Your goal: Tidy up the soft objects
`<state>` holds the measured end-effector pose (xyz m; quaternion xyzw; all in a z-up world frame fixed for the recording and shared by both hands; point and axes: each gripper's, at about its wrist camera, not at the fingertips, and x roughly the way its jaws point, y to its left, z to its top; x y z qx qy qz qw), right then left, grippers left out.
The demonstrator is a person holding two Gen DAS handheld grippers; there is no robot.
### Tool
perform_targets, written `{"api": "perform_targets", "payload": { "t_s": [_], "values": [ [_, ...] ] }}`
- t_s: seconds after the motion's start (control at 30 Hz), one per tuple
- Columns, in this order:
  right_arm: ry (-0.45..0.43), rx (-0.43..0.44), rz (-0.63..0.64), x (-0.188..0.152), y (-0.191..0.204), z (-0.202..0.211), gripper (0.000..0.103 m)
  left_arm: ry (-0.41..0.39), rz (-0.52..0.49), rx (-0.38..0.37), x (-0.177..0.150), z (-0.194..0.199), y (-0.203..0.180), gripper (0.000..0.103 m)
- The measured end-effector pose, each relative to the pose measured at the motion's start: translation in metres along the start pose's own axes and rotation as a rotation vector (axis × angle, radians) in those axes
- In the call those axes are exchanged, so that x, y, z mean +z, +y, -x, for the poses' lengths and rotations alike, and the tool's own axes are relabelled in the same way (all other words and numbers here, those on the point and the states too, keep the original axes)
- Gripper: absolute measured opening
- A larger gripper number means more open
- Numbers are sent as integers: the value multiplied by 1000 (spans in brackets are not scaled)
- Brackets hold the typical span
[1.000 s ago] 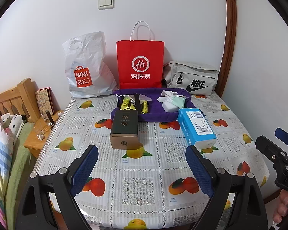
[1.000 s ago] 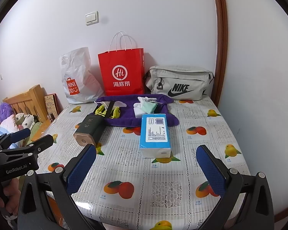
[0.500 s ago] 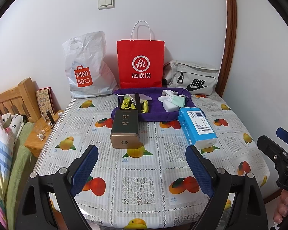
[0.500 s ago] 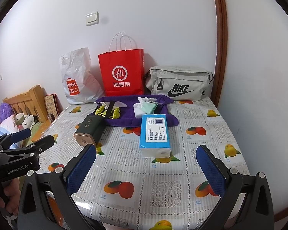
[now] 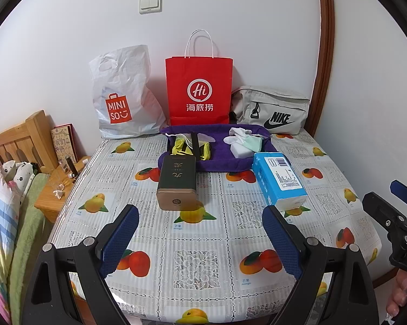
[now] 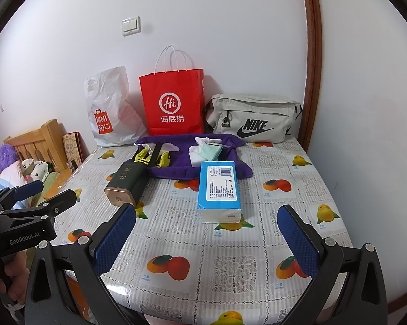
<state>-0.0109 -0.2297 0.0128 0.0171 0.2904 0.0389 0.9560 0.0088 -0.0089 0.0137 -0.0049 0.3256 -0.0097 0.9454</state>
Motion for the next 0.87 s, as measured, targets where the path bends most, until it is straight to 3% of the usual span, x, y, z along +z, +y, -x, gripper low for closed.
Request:
{"api": "perform_targets", "payload": {
  "t_s": [0.87],
  "values": [
    [4, 13, -2, 2, 2, -7, 102, -2, -2, 3, -1, -3, 3, 92]
  ]
}}
